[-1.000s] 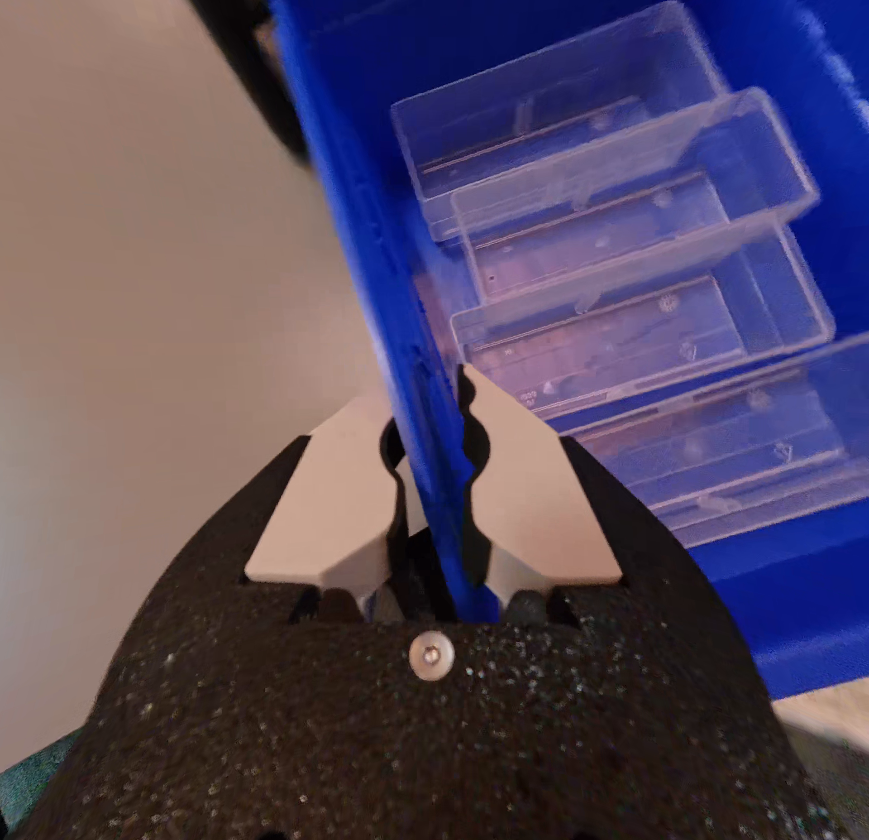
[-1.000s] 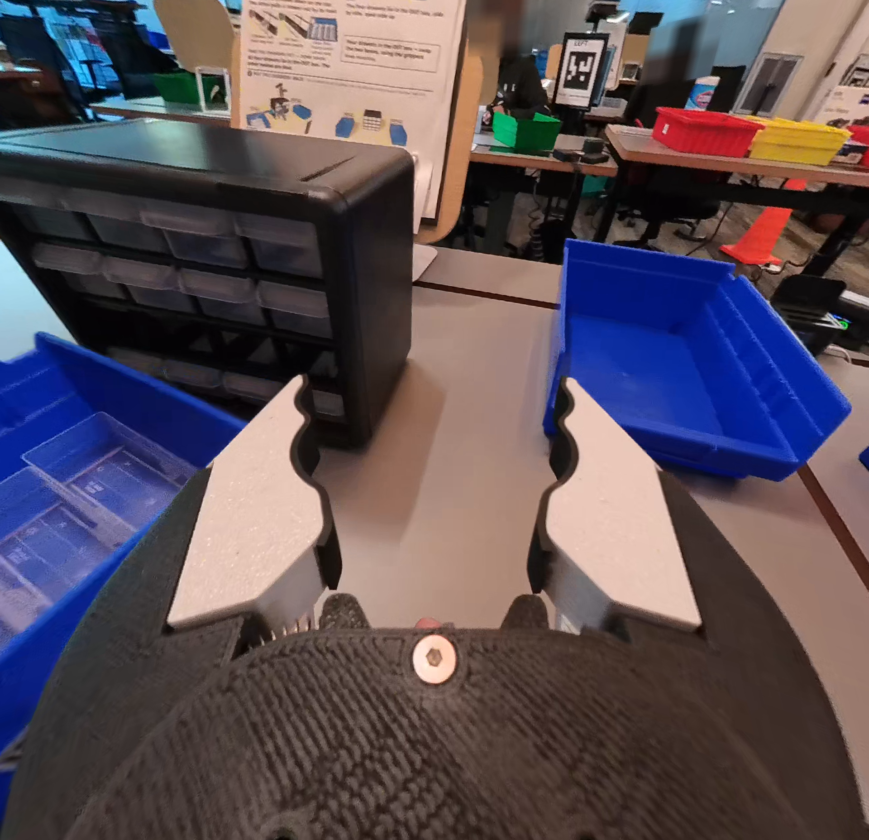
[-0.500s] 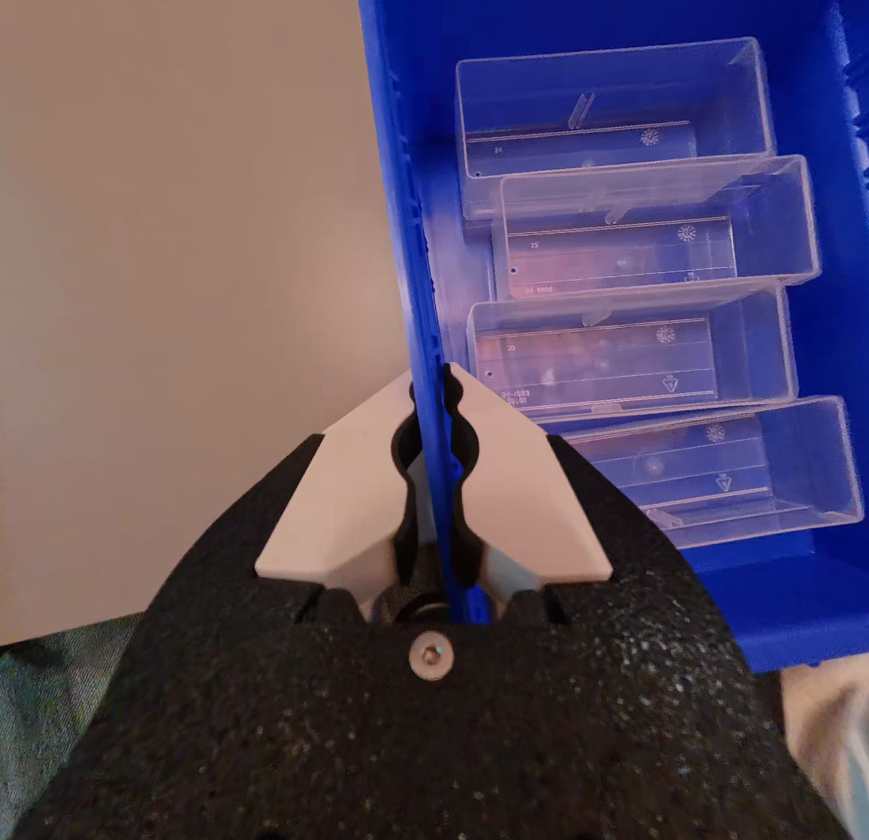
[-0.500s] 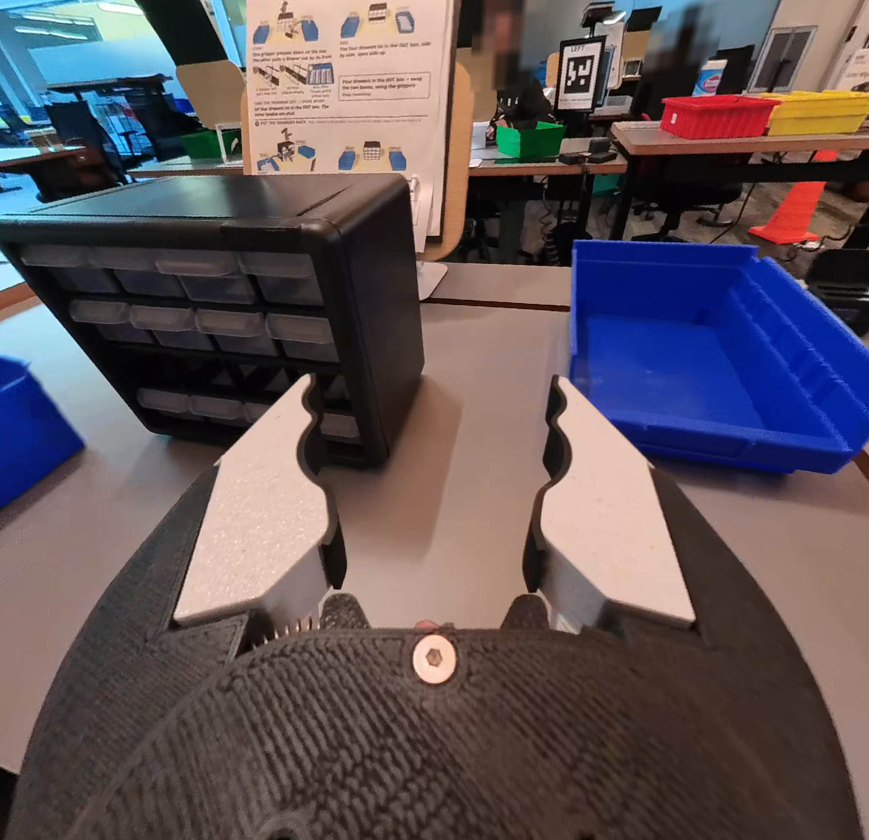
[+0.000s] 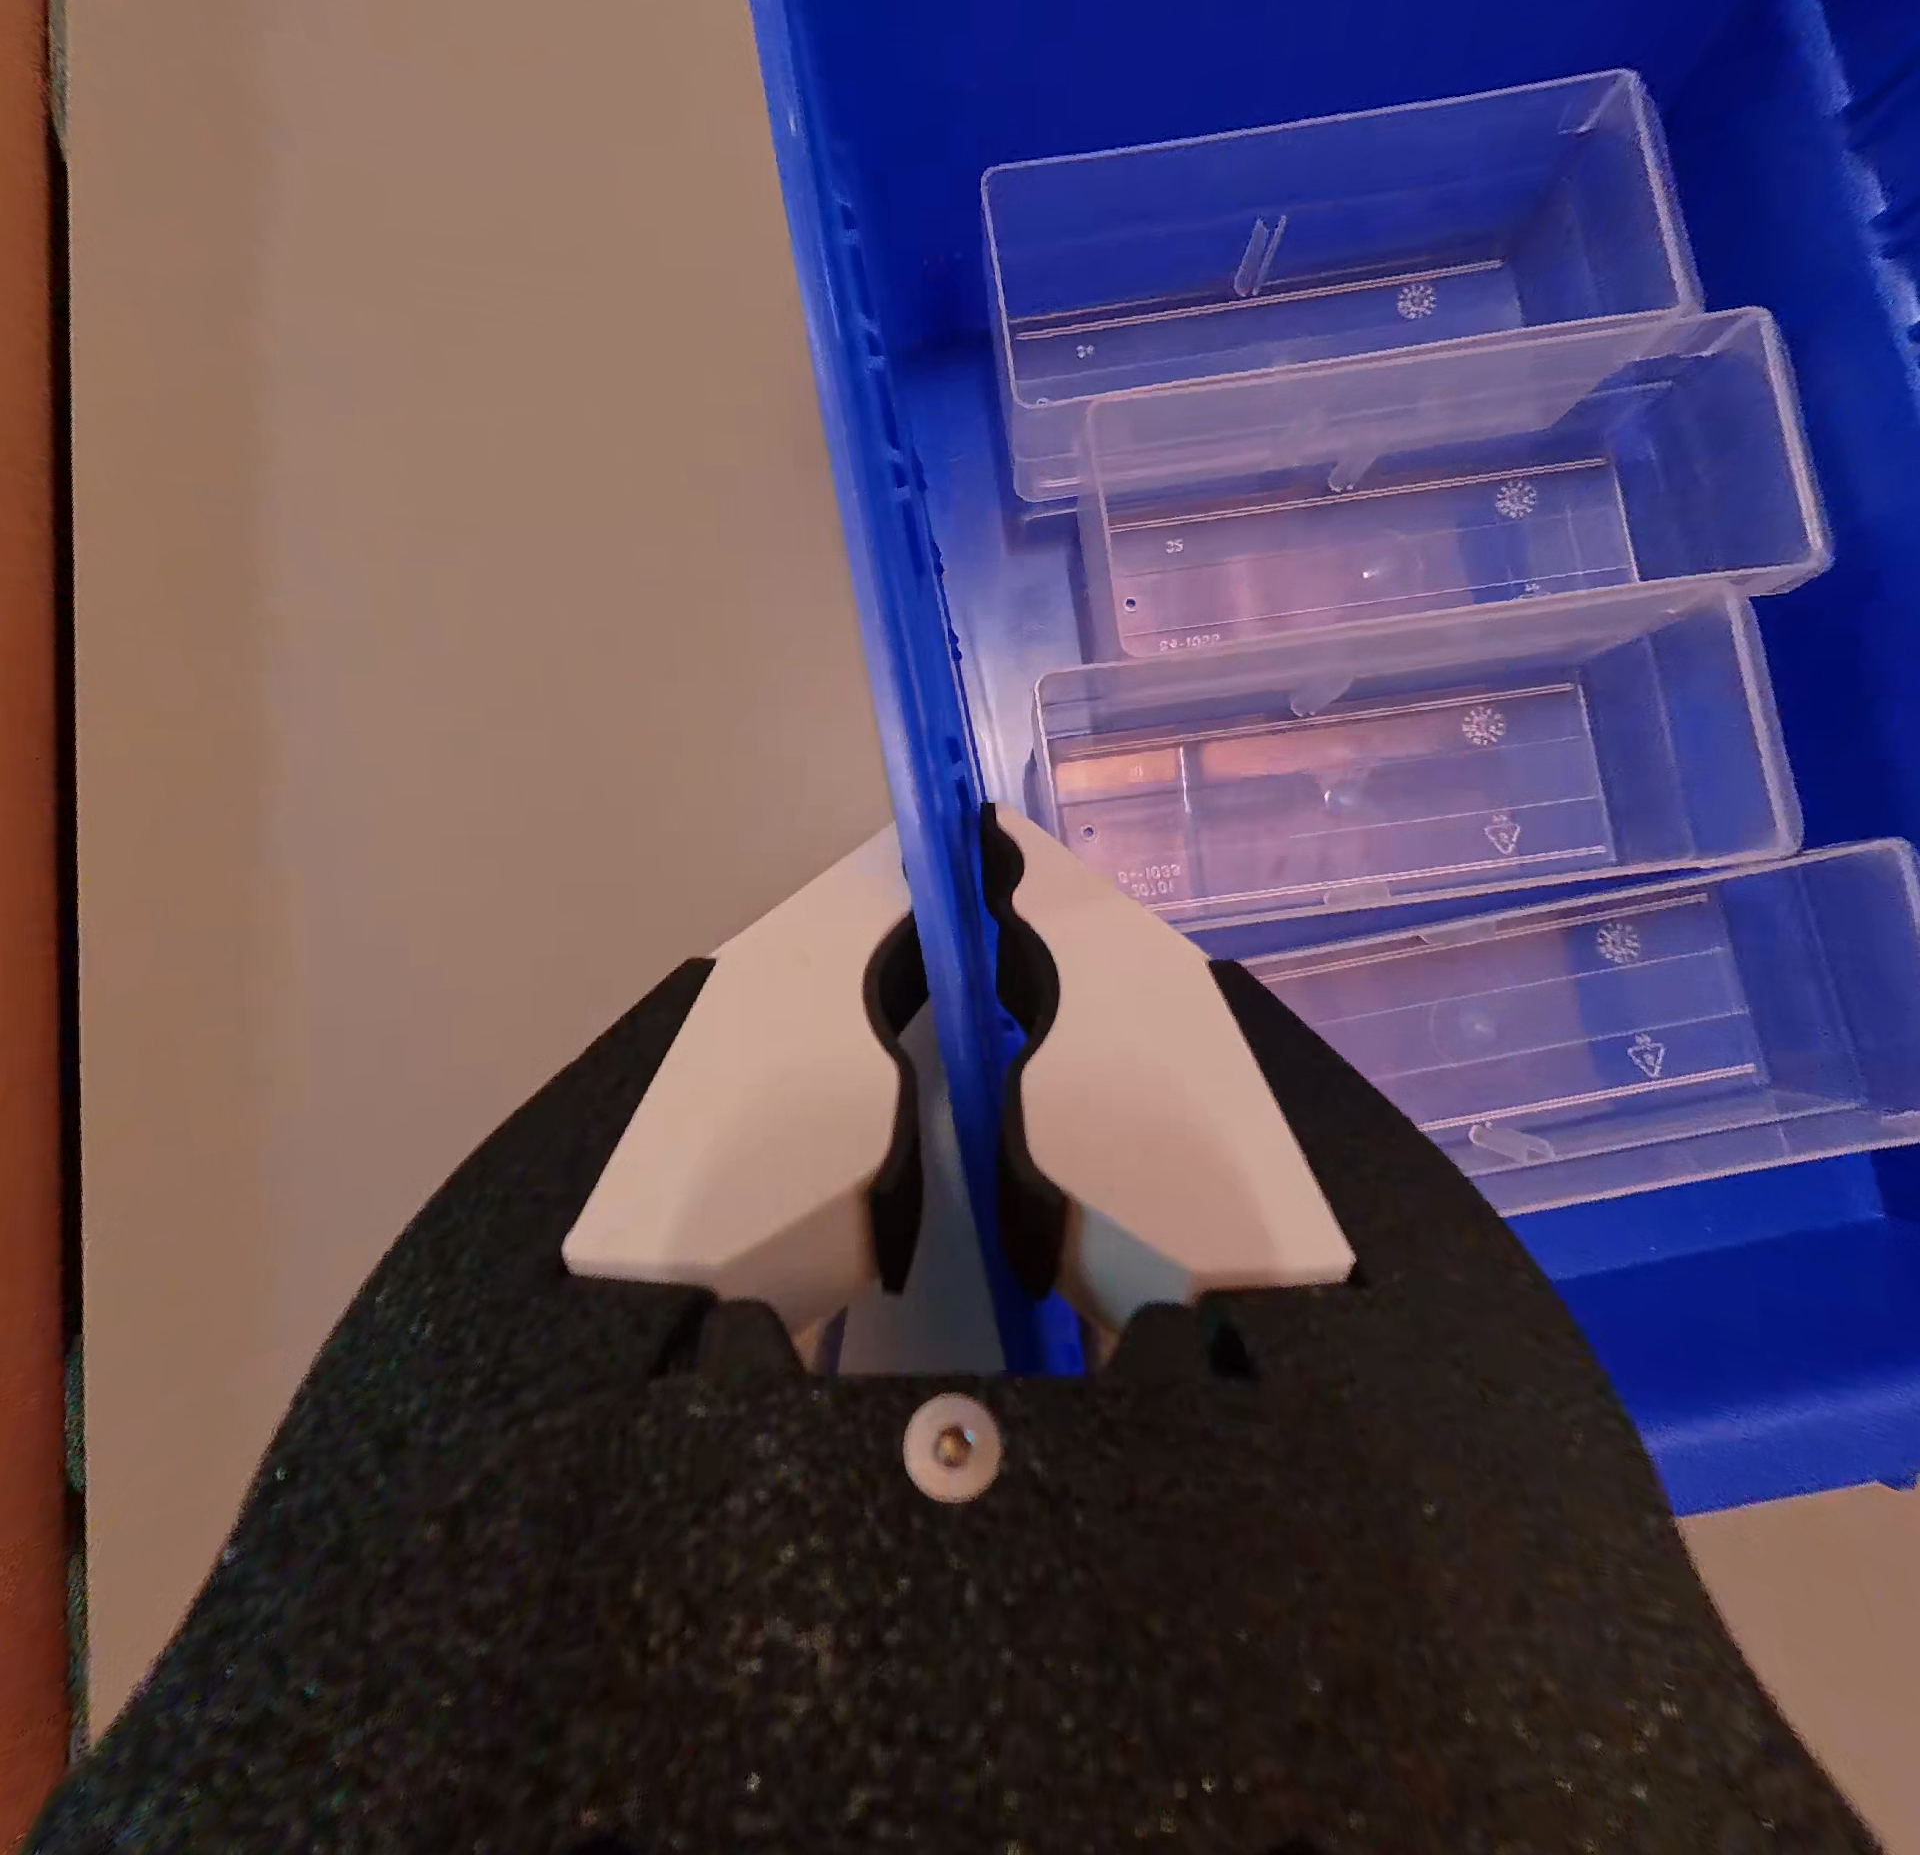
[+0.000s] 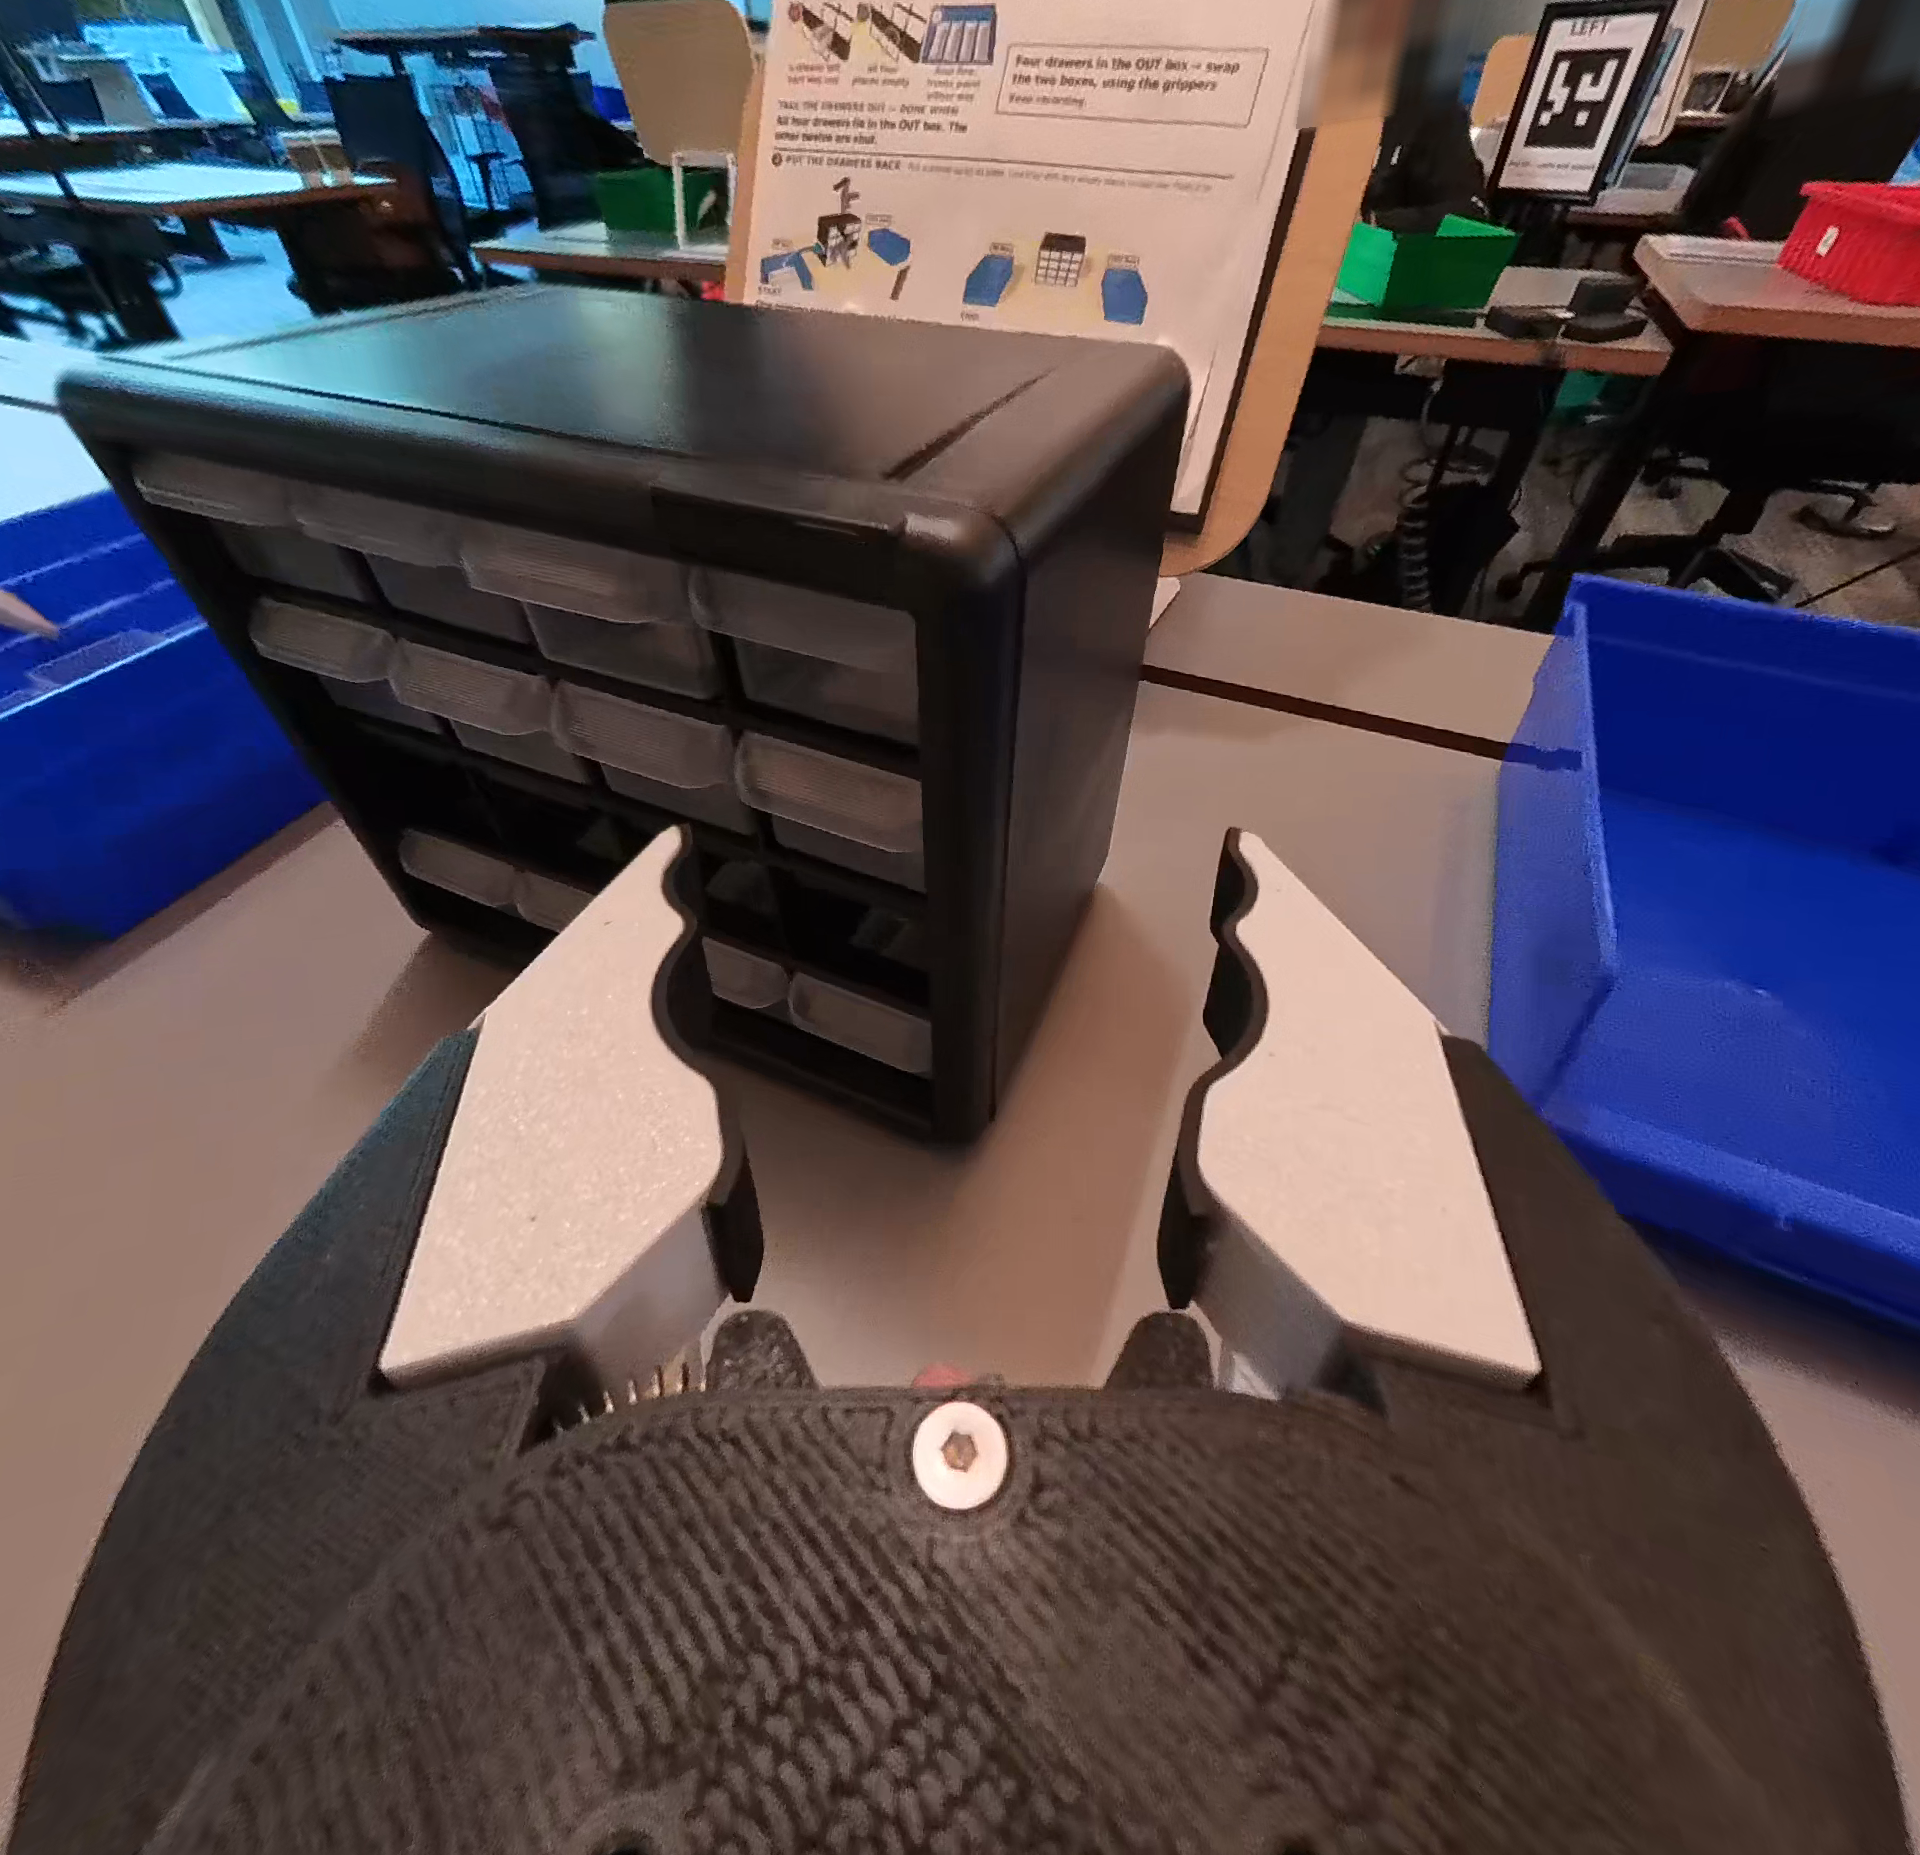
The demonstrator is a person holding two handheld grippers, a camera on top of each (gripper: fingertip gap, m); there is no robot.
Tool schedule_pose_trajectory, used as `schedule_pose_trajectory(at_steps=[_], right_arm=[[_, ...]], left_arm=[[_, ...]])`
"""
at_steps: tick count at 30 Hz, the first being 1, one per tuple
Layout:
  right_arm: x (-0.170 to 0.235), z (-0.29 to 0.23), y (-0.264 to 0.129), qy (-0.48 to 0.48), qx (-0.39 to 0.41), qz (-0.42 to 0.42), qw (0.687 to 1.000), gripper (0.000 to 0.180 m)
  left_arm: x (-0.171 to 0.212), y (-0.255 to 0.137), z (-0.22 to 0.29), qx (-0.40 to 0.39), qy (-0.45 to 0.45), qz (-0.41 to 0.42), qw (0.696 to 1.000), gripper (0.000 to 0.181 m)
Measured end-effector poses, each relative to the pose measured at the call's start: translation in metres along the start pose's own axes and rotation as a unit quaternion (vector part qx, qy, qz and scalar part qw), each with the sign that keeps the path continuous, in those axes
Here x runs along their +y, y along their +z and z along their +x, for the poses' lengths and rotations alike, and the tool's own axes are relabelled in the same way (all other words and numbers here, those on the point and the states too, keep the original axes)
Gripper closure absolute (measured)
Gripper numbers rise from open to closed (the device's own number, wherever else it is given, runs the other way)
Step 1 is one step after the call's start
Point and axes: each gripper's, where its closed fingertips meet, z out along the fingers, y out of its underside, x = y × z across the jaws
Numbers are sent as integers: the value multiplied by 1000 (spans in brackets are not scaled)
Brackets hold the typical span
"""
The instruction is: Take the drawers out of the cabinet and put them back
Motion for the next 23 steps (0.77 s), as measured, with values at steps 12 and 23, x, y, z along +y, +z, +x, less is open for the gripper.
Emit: schedule_pose_trajectory(at_steps=[12,23], right_arm=[[-13,20,-1,-25,12,22,999,106],[-131,-6,44,-235,-75,5,969,180]], left_arm=[[-68,54,-15,5,9,26,1000,177],[-107,-28,-11,-112,86,94,986,142]])
